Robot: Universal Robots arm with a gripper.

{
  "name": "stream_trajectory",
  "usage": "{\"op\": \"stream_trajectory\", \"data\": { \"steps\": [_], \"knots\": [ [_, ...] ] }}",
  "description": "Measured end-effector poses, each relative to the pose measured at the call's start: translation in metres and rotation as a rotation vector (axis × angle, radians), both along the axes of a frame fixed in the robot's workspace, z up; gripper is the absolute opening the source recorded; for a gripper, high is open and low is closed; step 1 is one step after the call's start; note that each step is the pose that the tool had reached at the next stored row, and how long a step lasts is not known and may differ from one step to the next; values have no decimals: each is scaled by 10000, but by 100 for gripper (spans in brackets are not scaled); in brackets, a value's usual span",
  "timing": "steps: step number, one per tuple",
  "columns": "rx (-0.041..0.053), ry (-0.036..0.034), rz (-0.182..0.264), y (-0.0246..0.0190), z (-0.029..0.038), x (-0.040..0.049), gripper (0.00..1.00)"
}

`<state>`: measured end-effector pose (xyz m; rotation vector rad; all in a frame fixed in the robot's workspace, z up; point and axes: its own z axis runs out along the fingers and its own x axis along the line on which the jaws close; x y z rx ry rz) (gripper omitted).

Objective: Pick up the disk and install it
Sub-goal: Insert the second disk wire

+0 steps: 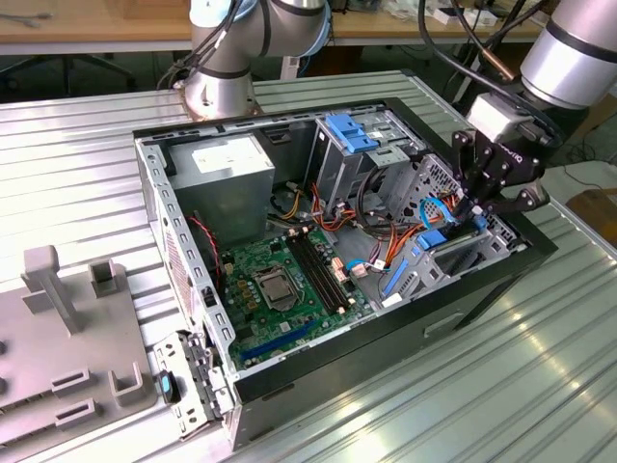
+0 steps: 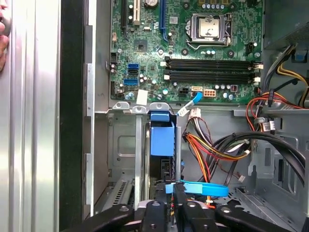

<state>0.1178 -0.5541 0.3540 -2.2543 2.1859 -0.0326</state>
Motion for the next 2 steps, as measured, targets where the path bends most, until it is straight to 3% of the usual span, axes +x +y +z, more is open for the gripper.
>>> {"op": "stream_trajectory", "data": {
  "steps": [2],
  "knots": [
    [0,-1,0,0,0,0,11]
  ]
}}
